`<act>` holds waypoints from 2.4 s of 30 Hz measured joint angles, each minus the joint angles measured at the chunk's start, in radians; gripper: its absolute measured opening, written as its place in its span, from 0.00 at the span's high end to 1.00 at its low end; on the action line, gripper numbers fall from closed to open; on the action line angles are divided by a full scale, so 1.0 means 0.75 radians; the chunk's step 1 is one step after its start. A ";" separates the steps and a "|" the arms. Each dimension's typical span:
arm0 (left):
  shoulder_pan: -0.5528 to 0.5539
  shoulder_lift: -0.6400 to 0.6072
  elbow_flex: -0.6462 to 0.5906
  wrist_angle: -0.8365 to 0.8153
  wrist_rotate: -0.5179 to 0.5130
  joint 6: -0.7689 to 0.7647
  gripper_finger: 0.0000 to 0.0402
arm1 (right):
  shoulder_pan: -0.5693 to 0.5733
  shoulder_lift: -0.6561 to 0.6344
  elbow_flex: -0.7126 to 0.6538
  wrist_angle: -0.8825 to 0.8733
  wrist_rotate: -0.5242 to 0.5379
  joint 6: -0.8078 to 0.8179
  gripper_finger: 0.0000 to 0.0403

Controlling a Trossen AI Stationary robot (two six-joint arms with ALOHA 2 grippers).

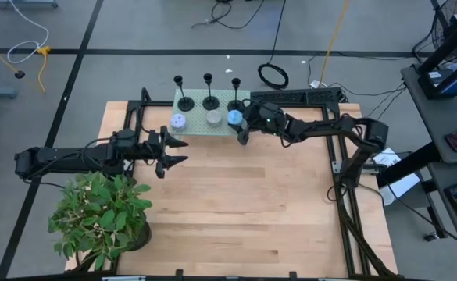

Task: Pick & Place candle stick holders
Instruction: Put the blue patterned scented candle on the shelf, then return to Home Position

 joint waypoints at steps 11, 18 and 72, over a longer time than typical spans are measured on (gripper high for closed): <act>0.000 -0.001 0.000 -0.002 0.000 0.009 0.38 | -0.005 -0.033 -0.003 0.036 0.004 -0.007 0.11; 0.001 -0.006 0.000 0.074 0.000 0.035 0.38 | 0.017 -0.247 -0.003 -0.072 0.006 0.060 0.11; 0.262 -0.699 -0.388 -0.211 -0.179 0.093 0.99 | 0.246 -2.131 -1.201 -0.505 -0.137 0.270 1.00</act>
